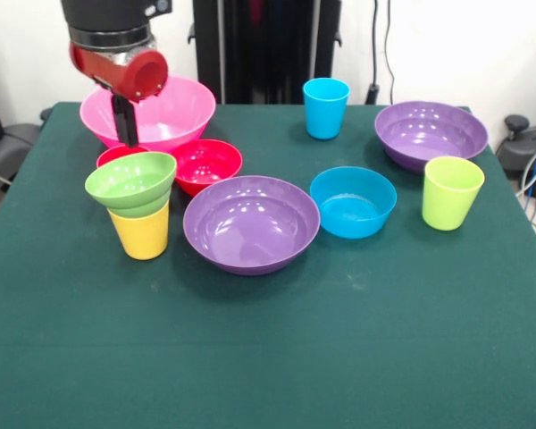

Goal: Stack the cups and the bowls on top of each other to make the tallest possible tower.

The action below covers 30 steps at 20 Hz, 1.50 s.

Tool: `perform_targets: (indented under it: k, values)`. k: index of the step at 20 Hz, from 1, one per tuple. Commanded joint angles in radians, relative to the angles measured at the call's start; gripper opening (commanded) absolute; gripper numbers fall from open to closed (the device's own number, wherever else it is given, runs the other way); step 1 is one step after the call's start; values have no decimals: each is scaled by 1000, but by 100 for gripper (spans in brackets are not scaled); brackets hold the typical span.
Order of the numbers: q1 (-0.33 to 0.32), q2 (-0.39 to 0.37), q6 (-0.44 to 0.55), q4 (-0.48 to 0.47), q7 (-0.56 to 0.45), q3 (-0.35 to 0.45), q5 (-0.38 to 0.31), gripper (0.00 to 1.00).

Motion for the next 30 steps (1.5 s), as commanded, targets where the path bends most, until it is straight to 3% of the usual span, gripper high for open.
perform_targets:
  k: [1,7,17,30]
  values:
    - [6,33,-87,104,-63,182,-72,0]
    - [21,77,-112,80,-43,170,-110,0]
    - [86,107,-21,-6,-34,61,-232,0]
    - [64,69,30,-16,-43,74,-238,0]
